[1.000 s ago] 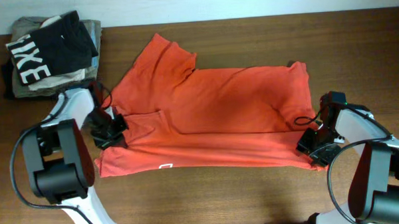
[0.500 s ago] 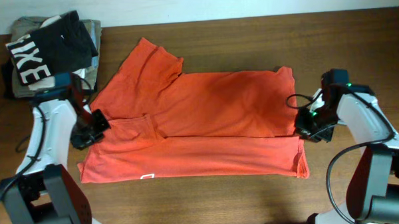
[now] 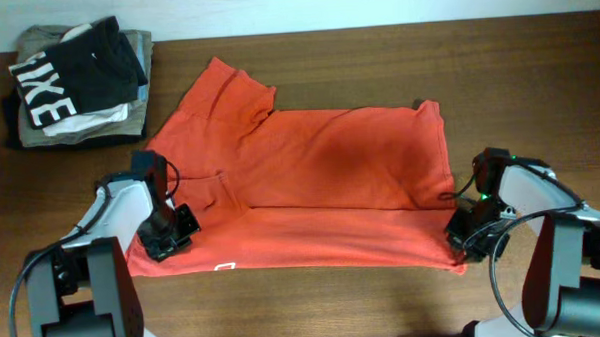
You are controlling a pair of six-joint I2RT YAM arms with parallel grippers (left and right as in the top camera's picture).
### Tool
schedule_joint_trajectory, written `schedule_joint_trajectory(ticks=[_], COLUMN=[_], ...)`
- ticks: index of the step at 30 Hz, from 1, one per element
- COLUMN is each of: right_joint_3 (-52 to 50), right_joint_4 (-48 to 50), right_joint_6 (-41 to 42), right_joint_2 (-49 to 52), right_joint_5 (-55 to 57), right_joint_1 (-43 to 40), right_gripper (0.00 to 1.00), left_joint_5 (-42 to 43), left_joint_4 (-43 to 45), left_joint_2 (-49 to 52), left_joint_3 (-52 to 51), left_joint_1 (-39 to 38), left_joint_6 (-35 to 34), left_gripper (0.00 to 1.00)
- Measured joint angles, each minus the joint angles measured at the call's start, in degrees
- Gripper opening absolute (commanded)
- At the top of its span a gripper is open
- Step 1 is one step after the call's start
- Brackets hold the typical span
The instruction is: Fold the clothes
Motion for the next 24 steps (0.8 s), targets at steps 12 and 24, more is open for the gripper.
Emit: schedule_joint_trajectory(ticks=[12,24], right_joint_3=[23.9,39.6], right_joint_4=[-9.9,-5.7], right_joint_6=[-0.2,-8.9], right_joint_2=[0.3,0.4], right_joint_5=[7.8,-5.5], right_joint_1=[-0.2,1.0], right_gripper=[0.99,0.99], left_joint_5=[-8.2,13.2], left_joint_4=[-10.8,17.4], left_joint_2=[-3.5,-1.4], left_joint_3=[7.6,33.3], left_joint_1=[7.9,-10.0], left_joint_6=[-3.0,7.5], left_gripper=[0.52,0.99])
